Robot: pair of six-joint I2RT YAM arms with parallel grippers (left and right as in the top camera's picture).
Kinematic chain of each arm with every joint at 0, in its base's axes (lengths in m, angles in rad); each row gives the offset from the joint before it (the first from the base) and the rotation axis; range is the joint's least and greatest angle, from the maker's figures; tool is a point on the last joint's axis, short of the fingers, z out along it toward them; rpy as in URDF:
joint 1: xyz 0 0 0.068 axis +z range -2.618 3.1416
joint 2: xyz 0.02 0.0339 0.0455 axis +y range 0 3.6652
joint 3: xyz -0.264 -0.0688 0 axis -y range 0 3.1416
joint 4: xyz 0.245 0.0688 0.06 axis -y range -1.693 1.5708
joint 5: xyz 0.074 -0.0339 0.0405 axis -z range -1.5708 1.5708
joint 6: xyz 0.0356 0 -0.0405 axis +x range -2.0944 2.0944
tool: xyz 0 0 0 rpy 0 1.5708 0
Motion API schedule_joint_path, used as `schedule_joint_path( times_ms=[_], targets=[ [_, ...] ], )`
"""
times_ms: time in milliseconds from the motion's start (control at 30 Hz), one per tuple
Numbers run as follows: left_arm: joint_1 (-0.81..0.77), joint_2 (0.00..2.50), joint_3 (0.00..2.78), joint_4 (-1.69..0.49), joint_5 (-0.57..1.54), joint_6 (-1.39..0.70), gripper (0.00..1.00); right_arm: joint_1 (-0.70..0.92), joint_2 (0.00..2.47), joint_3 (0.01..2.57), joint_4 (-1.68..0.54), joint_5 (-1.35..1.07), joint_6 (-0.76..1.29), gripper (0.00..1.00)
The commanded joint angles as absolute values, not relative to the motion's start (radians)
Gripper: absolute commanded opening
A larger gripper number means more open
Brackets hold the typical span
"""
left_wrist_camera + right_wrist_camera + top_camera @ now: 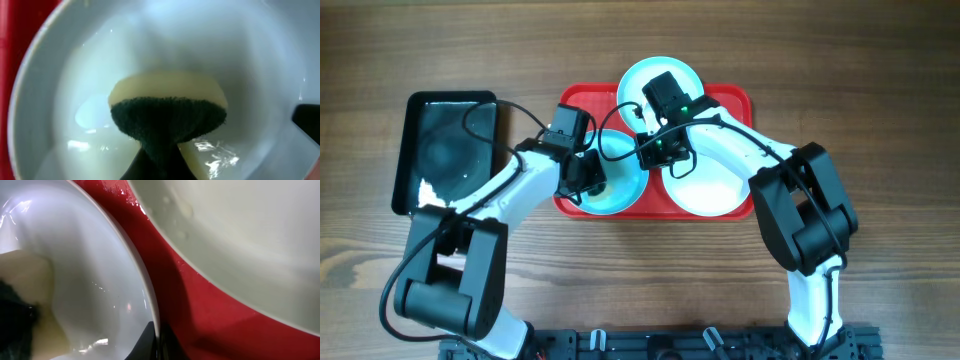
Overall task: Clean dirty plates on tray and stack at the side
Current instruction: 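Lift the sponge off the plate and move the left gripper back to the black tray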
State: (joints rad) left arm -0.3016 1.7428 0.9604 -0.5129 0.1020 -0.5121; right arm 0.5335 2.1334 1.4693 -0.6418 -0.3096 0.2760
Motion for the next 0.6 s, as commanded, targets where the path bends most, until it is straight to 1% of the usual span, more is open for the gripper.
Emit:
schedule_joint_path(
  times_ms=[0,33,167,333,433,467,567],
  targets=[
    [-0.305,1.776,0.947,-0.536,-0.11,-0.505,0.04,0.531,2.104,1.48,-0.645,-0.285,0.269,0.04],
    [-0.305,1.768,0.948,-0.542,-0.174,-0.505,0.04,0.531,2.104,1.48,-0.644,-0.284,0.269,0.05],
    [-0.305,1.714,0.989,-0.617,-0.253,-0.535,0.04,0.531,2.104,1.48,-0.644,-0.284,0.268,0.04],
    [-0.305,1.547,1.021,-0.647,-0.241,-0.539,0.04,0.531,2.1,1.493,-0.653,-0.285,0.262,0.04],
    [-0.305,1.411,1.021,-0.648,-0.193,-0.539,0.04,0.531,2.072,1.494,-0.646,-0.284,0.25,0.03],
    [-0.304,1.382,1.021,-0.648,-0.187,-0.539,0.04,0.531,2.059,1.494,-0.645,-0.284,0.237,0.05],
    [-0.279,1.311,1.021,-0.654,-0.16,-0.539,0.04,0.532,2.019,1.494,-0.652,-0.24,0.23,0.04]
  ],
)
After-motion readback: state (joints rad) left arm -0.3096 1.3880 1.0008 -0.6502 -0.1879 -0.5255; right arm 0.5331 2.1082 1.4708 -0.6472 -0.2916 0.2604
